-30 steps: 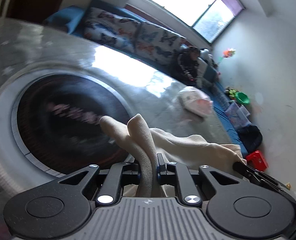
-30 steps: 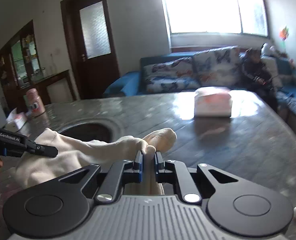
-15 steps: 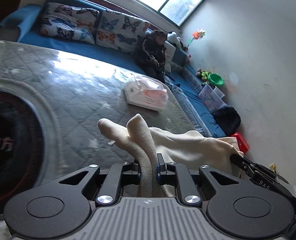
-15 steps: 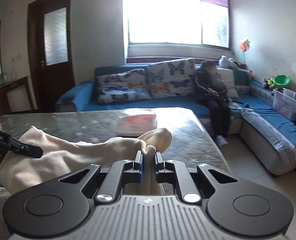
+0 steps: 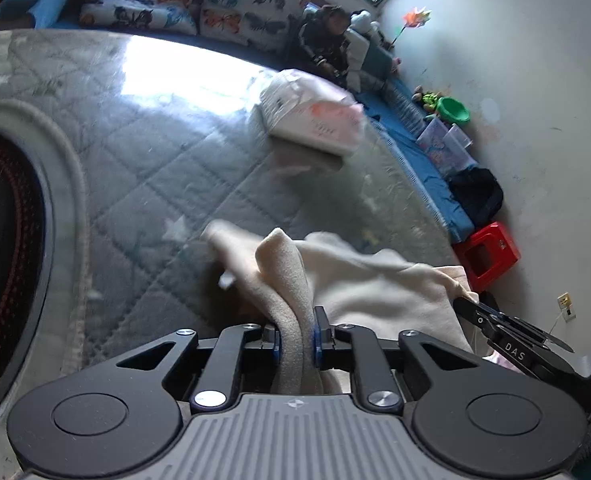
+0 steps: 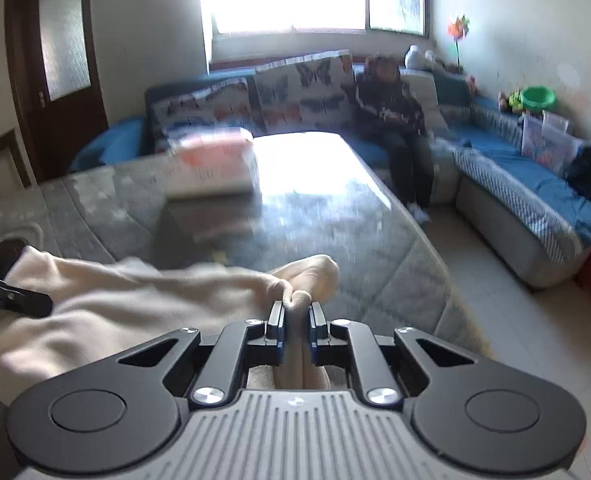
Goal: Fold clothes
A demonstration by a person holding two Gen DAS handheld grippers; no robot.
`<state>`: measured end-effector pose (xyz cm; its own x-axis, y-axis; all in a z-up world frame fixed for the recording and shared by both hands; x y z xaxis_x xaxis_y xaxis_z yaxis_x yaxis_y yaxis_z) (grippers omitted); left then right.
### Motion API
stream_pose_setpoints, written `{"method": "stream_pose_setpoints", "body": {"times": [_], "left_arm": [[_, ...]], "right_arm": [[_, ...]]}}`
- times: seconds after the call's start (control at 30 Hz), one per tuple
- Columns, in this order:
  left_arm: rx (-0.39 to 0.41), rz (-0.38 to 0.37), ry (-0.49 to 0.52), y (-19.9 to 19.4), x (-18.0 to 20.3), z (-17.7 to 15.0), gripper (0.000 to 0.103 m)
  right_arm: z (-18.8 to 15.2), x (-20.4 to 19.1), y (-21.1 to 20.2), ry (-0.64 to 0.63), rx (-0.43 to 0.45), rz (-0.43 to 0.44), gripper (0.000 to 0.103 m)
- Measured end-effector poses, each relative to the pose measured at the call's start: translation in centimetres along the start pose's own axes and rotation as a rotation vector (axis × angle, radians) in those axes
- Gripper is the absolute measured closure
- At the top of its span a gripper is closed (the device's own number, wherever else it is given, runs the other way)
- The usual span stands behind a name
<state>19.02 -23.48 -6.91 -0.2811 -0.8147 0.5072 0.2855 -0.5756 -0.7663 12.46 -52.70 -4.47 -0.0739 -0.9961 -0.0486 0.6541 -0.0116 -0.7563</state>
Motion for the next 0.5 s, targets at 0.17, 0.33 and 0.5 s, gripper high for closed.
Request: {"method": "stream_pose_setpoints", "body": {"times": [0.17, 0.33, 0.5], "left_arm": [[-0.003, 0.007, 0.014, 0.1, -0.8, -0.5, 0.08], [-0.02, -0.006, 0.048, -0.4, -0.5, -1.2, 0.085], [-0.026, 0.005, 0.039, -1.3, -1.1, -1.3, 0.078]], "right_arm": [[-1.1, 0.7, 1.0, 0.008, -0.023, -0.011, 0.082], [-1.8, 0.5, 0.9, 0.0, -0.031, -0.007, 0.082], [-2.2, -0.2, 0.0, -0.046, -0.039, -0.014, 0.081]]}}
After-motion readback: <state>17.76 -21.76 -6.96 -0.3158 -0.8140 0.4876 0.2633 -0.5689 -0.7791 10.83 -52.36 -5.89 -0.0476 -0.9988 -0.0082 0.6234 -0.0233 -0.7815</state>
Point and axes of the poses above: each gripper's, at about its wrist camera, not at the fingertips, and y roughly the way its jaws point, x to its right, z to its top, the point moved 10 cm from there along y, roughly the way its jaws point, and after that the axes turned 10 degrees about -x, right-handed, at the moved point
